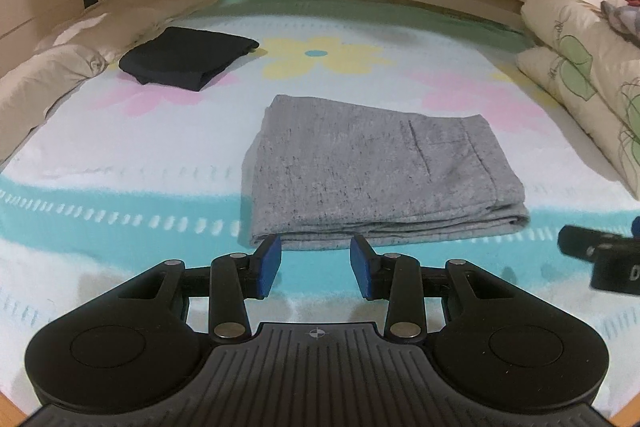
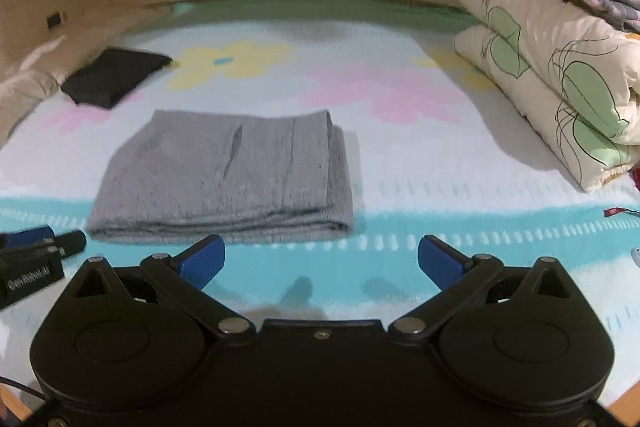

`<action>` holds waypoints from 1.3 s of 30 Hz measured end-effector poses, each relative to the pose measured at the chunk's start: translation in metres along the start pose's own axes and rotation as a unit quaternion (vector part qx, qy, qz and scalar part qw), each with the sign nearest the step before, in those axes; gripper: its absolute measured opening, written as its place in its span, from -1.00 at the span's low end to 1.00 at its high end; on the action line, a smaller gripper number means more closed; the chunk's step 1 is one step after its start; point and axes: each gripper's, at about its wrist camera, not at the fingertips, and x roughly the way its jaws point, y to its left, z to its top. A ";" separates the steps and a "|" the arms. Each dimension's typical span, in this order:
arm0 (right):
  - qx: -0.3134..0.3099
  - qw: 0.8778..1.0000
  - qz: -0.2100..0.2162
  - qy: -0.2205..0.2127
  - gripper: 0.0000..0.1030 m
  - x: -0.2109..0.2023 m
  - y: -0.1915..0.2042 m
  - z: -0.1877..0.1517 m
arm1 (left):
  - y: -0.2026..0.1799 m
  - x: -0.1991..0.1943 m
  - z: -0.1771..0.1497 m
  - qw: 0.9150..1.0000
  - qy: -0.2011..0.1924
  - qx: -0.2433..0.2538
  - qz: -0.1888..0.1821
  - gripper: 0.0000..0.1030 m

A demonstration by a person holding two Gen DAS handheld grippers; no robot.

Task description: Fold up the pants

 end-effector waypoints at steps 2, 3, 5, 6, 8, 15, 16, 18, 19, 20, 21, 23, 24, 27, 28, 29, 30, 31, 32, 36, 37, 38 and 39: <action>-0.007 1.000 -0.004 0.007 0.99 0.004 0.003 -0.001 | -0.001 0.001 0.000 1.000 0.000 0.002 0.001 -0.28; -0.008 1.000 -0.006 0.010 0.99 0.005 0.004 -0.002 | -0.001 0.001 0.000 1.000 0.000 0.003 0.003 -0.28; -0.009 1.000 -0.006 0.013 0.99 0.006 0.005 -0.002 | -0.002 0.002 0.000 1.000 0.000 0.006 0.004 -0.28; -0.009 1.000 -0.005 0.015 0.99 0.007 0.005 -0.002 | -0.003 0.002 0.000 1.000 0.000 0.008 0.004 -0.28; -0.008 1.000 -0.004 0.019 0.99 0.008 0.005 -0.003 | -0.003 0.002 0.000 1.000 0.001 0.010 0.004 -0.28; 0.005 0.999 -0.003 0.033 0.99 0.013 0.002 -0.004 | -0.004 0.001 0.000 1.000 0.000 0.009 0.006 -0.28; 0.005 0.999 -0.003 0.033 0.99 0.013 0.002 -0.004 | -0.004 0.001 -0.001 1.000 0.000 0.010 0.007 -0.28; 0.004 0.999 -0.005 0.033 0.99 0.012 0.002 -0.004 | -0.004 0.001 -0.001 1.000 -0.001 0.009 0.009 -0.28; 0.004 0.999 -0.005 0.033 0.99 0.012 0.002 -0.004 | -0.004 0.001 -0.001 1.000 -0.002 0.007 0.009 -0.28; 0.004 0.999 -0.006 0.033 0.99 0.012 0.002 -0.004 | -0.003 0.000 -0.001 1.000 -0.002 0.005 0.009 -0.29; 0.004 0.999 -0.006 0.033 0.99 0.012 0.002 -0.004 | -0.003 0.000 -0.001 1.000 -0.001 0.005 0.006 -0.29; 0.004 0.999 -0.006 0.033 0.99 0.012 0.002 -0.004 | -0.003 0.000 -0.001 1.000 -0.001 0.007 0.001 -0.29; 0.005 0.999 -0.006 0.033 0.99 0.012 0.001 -0.005 | -0.004 -0.001 -0.001 1.000 -0.005 0.009 0.004 -0.29; 0.004 1.000 -0.007 0.030 0.99 0.011 0.001 -0.005 | -0.007 -0.005 -0.003 1.000 -0.023 0.016 0.016 -0.29; 0.004 0.999 -0.008 0.030 0.99 0.011 0.002 -0.005 | -0.007 -0.006 -0.002 0.999 -0.026 0.017 0.016 -0.29; 0.003 0.999 -0.009 0.031 0.99 0.011 0.001 -0.006 | -0.007 -0.006 -0.003 0.999 -0.027 0.015 0.017 -0.29; 0.003 0.999 -0.009 0.031 0.99 0.011 0.001 -0.006 | -0.007 -0.006 -0.002 0.999 -0.027 0.012 0.016 -0.29; 0.004 0.999 -0.009 0.032 0.99 0.011 0.001 -0.006 | -0.006 -0.005 -0.002 1.000 -0.026 0.010 0.014 -0.29; 0.003 0.999 -0.008 0.032 0.99 0.011 0.000 -0.006 | -0.006 -0.004 -0.002 1.000 -0.023 0.007 0.010 -0.29; 0.006 0.999 -0.008 0.031 0.99 0.011 0.000 -0.005 | -0.008 -0.004 -0.004 1.000 -0.024 0.008 0.005 -0.29; 0.006 0.999 -0.008 0.030 0.99 0.011 0.000 -0.005 | -0.010 -0.005 -0.004 1.000 -0.027 0.012 0.008 -0.28; 0.005 0.999 -0.008 0.030 0.99 0.011 0.000 -0.005 | -0.011 -0.005 -0.005 0.999 -0.030 0.015 0.012 -0.28; 0.004 0.999 -0.008 0.031 0.99 0.011 0.001 -0.005 | -0.012 -0.005 -0.005 0.999 -0.033 0.018 0.011 -0.28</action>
